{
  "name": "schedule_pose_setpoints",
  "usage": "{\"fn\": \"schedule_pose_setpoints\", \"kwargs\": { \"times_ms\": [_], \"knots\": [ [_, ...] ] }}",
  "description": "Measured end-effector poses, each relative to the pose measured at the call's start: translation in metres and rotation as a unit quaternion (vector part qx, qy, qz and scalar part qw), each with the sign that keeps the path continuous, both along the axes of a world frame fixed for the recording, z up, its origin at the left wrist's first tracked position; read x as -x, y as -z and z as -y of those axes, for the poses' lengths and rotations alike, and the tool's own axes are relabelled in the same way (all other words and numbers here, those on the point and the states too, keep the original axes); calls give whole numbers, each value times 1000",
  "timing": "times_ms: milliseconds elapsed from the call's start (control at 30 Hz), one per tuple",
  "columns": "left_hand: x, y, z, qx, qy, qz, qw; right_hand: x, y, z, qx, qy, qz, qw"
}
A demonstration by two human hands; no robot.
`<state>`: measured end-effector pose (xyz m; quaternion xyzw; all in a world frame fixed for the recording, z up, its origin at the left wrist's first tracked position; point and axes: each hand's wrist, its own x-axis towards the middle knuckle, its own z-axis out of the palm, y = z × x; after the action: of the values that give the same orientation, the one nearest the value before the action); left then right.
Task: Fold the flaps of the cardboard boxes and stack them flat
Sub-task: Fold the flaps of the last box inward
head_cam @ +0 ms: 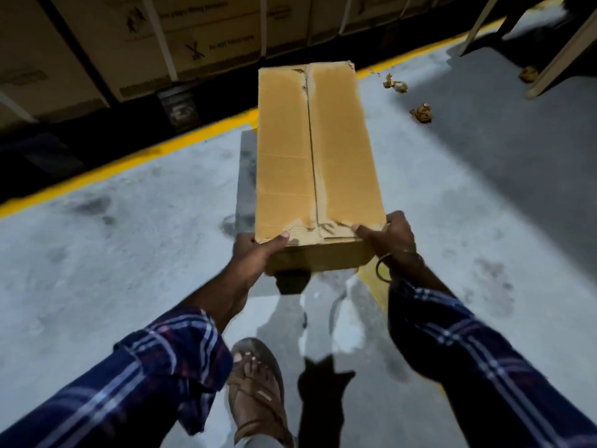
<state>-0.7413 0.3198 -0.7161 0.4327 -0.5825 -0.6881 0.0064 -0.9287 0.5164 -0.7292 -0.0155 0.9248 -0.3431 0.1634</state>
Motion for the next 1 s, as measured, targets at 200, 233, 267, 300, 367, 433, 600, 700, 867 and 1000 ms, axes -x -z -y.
{"fn": "schedule_pose_setpoints", "kwargs": {
  "times_ms": [200,233,267,300,367,433,600,700,867,1000],
  "knots": [
    [-151,-41,44,307,-23,155,939,-135,-20,69,35,-89,84,992],
    [-181,-49,45,316,-33,186,930,-153,-29,82,21,-119,90,989],
    [-207,-57,46,315,-56,210,924,-170,-41,97,6,-155,94,983],
    [-241,-67,48,301,-89,230,921,-192,-58,115,-12,-203,100,974],
    [-297,-81,44,249,-151,239,926,-227,-91,144,-64,-293,111,948],
    [-339,-92,37,215,-193,222,931,-251,-121,168,-115,-374,140,910],
    [-466,-129,64,164,-250,224,928,-350,-178,240,-117,-457,323,820],
    [-532,-143,98,127,-212,237,939,-411,-194,277,-158,-508,297,793],
    [-580,-134,104,82,-186,265,943,-500,-157,269,-222,-541,108,804],
    [-585,-85,83,66,-174,350,918,-514,-97,232,-197,-512,143,824]
  ]
}}
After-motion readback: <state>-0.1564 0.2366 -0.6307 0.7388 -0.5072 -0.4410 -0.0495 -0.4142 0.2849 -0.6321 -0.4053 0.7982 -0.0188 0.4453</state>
